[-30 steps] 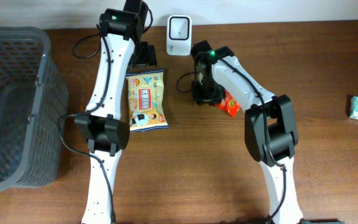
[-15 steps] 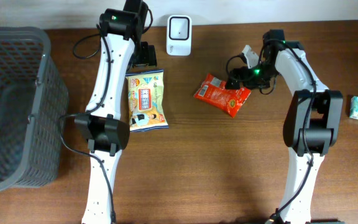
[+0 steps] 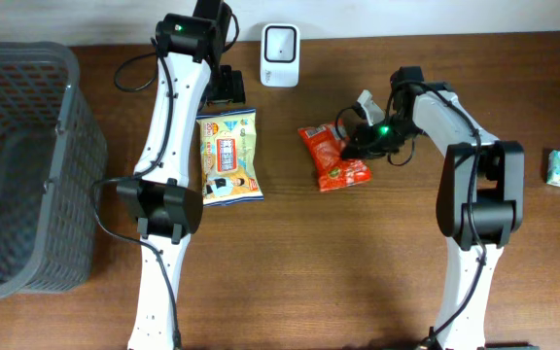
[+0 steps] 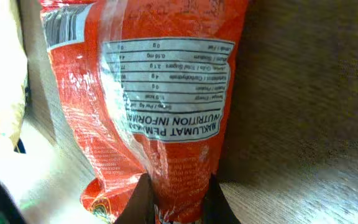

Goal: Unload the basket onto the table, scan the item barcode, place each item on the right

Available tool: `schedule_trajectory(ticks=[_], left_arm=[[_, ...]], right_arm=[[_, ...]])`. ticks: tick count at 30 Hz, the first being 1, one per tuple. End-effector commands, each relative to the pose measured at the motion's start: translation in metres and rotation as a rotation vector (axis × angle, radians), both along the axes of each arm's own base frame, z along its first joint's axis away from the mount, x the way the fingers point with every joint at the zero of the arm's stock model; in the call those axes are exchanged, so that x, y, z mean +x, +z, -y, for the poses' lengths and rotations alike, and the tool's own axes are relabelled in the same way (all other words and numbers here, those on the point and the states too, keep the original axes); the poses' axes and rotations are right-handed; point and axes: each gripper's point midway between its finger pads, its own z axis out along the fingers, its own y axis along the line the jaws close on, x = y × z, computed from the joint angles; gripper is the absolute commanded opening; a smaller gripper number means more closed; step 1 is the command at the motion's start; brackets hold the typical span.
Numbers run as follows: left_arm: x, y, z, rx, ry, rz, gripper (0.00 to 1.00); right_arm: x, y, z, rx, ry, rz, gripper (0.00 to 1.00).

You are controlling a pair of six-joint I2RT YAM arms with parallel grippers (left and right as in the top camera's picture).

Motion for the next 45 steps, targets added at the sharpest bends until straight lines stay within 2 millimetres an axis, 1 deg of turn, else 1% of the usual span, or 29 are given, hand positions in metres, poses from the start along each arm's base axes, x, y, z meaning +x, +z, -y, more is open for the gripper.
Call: schedule_trajectory(ticks=[1, 3, 5, 7, 9, 10, 13, 15, 16, 19, 22, 25, 26, 27, 28, 29, 30, 31, 32, 33, 34, 36, 39, 40, 41, 42, 43, 44, 45], left_arm=[[0.001, 0.007, 0.000, -0.010, 0.007, 0.019, 0.99], [0.001, 0.007, 0.000, -0.010, 0.007, 0.019, 0.99], [0.001, 0.007, 0.000, -0.010, 0.007, 0.019, 0.99], [0.001, 0.007, 0.000, -0.010, 0.007, 0.019, 0.99], [0.001, 0.007, 0.000, -0.010, 0.007, 0.019, 0.99], [0.001, 0.007, 0.000, -0.010, 0.007, 0.019, 0.99], [0.001, 0.007, 0.000, -0.009, 0.007, 0.019, 0.99], [0.001, 0.007, 0.000, -0.010, 0.007, 0.019, 0.99], [0.001, 0.007, 0.000, -0.010, 0.007, 0.019, 0.99], [0.001, 0.007, 0.000, -0.010, 0.007, 0.019, 0.99], [0.001, 0.007, 0.000, -0.010, 0.007, 0.019, 0.99], [0.001, 0.007, 0.000, -0.010, 0.007, 0.019, 0.99], [0.001, 0.007, 0.000, -0.010, 0.007, 0.019, 0.99], [0.001, 0.007, 0.000, -0.010, 0.007, 0.019, 0.99], [0.001, 0.007, 0.000, -0.010, 0.007, 0.019, 0.99], [0.001, 0.007, 0.000, -0.010, 0.007, 0.019, 0.99], [0.001, 0.007, 0.000, -0.010, 0.007, 0.019, 0.99], [0.001, 0.007, 0.000, -0.009, 0.007, 0.019, 0.99], [0.001, 0.007, 0.000, -0.010, 0.007, 0.019, 0.99], [0.001, 0.007, 0.000, -0.010, 0.007, 0.019, 0.99], [0.001, 0.007, 0.000, -0.010, 0.007, 0.019, 0.99], [0.001, 0.007, 0.000, -0.010, 0.007, 0.019, 0.99], [0.001, 0.007, 0.000, -0.010, 0.007, 0.019, 0.99], [0.001, 0.007, 0.000, -0.010, 0.007, 0.019, 0.99], [0.001, 0.007, 0.000, -0.010, 0.007, 0.019, 0.99], [0.001, 0.007, 0.000, -0.010, 0.007, 0.019, 0.99], [0.001, 0.007, 0.000, -0.010, 0.007, 0.019, 0.99], [0.001, 0.007, 0.000, -0.010, 0.007, 0.019, 0.99], [0.001, 0.007, 0.000, -0.010, 0.007, 0.019, 0.99]], right_arm=[[0.019, 0.003, 0.036, -0.152, -0.180, -0.047, 0.04], [0.028, 0.023, 0.081, -0.424, -0.304, -0.011, 0.04], [0.031, 0.049, 0.101, -0.571, -0.325, 0.044, 0.04], [0.031, 0.066, 0.131, -0.758, -0.458, 0.055, 0.04], [0.019, 0.099, 0.183, -1.172, -0.688, 0.120, 0.04], [0.013, 0.116, 0.190, -1.318, -0.756, 0.176, 0.04], [0.022, 0.138, 0.172, -1.440, -0.738, 0.317, 0.04], [0.030, 0.134, 0.153, -1.427, -0.722, 0.365, 0.04], [0.030, 0.126, 0.147, -1.438, -0.700, 0.367, 0.04], [0.024, 0.076, 0.123, -1.437, -0.609, 0.346, 0.04], [0.016, 0.039, 0.071, -1.316, -0.522, 0.344, 0.04], [0.004, 0.017, 0.025, -1.239, -0.437, 0.357, 0.09], [-0.002, 0.007, -0.007, -1.130, -0.395, 0.325, 0.14], [-0.001, 0.007, -0.030, -1.014, -0.384, 0.288, 0.18], [0.005, 0.016, -0.044, -0.926, -0.390, 0.265, 0.34], [0.013, 0.033, -0.053, -0.837, -0.407, 0.249, 0.64], [0.023, 0.057, -0.054, -0.764, -0.403, 0.239, 0.98], [0.031, 0.087, -0.045, -0.717, -0.395, 0.232, 0.99], [0.033, 0.100, -0.036, -0.697, -0.388, 0.220, 0.99], [0.035, 0.113, -0.022, -0.657, -0.336, 0.198, 0.99], [0.035, 0.111, -0.015, -0.615, -0.252, 0.182, 1.00], [0.028, 0.094, -0.011, -0.512, -0.074, 0.153, 0.98], [0.022, 0.043, -0.011, -0.475, 0.102, 0.175, 0.99], [0.022, 0.025, -0.011, -0.475, 0.111, 0.175, 0.95], [0.019, 0.012, -0.015, -0.445, 0.115, 0.167, 0.67], [0.016, 0.010, -0.020, -0.423, 0.116, 0.155, 0.56], [0.012, 0.012, -0.024, -0.407, 0.094, 0.135, 0.51], [0.012, 0.020, -0.025, -0.408, 0.068, 0.125, 0.32], [0.013, 0.027, -0.025, -0.405, 0.033, 0.117, 0.22]])
